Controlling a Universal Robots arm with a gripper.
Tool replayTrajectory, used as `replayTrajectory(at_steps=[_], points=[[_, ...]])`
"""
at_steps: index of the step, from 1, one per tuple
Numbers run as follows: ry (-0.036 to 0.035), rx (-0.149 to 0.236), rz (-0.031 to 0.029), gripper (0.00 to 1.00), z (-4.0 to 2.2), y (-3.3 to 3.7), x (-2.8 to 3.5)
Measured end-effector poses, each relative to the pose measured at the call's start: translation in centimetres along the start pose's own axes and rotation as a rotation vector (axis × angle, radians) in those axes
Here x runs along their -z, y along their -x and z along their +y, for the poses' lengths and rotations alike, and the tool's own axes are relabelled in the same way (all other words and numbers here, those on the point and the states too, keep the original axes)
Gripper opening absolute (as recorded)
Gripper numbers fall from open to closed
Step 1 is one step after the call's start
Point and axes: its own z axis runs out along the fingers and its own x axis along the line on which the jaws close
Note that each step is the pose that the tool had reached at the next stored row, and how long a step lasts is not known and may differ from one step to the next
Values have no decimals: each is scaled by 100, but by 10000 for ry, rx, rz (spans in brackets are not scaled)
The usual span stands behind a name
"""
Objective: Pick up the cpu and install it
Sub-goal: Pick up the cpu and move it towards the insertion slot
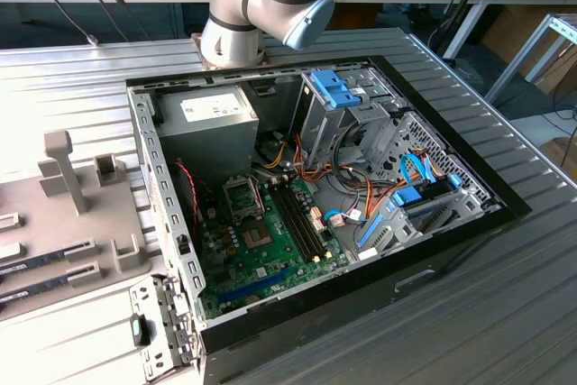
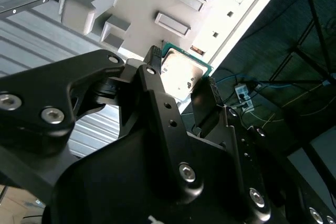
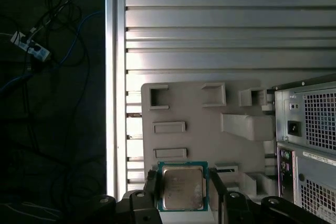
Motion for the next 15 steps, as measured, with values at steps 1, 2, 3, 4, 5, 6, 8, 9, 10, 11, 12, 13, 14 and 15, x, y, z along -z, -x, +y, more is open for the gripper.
replayTrajectory(at_steps=[1,2,3,4,5,6,8,9,10,11,12,13,14,15], points=[[0,-1,1,47,1,1,11],[-1,-1,1,47,1,2,20],[-1,0,1,47,1,2,28],[0,0,0,47,2,3,35],[0,0,0,47,2,3,44],[-1,0,1,47,2,4,53],[-1,0,1,47,3,5,72],[-1,0,1,47,3,6,83],[0,-1,1,47,4,6,91],[-1,-1,1,47,4,7,98],[-1,-1,1,47,5,8,108],[-1,0,1,47,5,9,114],[-1,0,1,47,5,9,122],[0,0,0,47,5,9,127]])
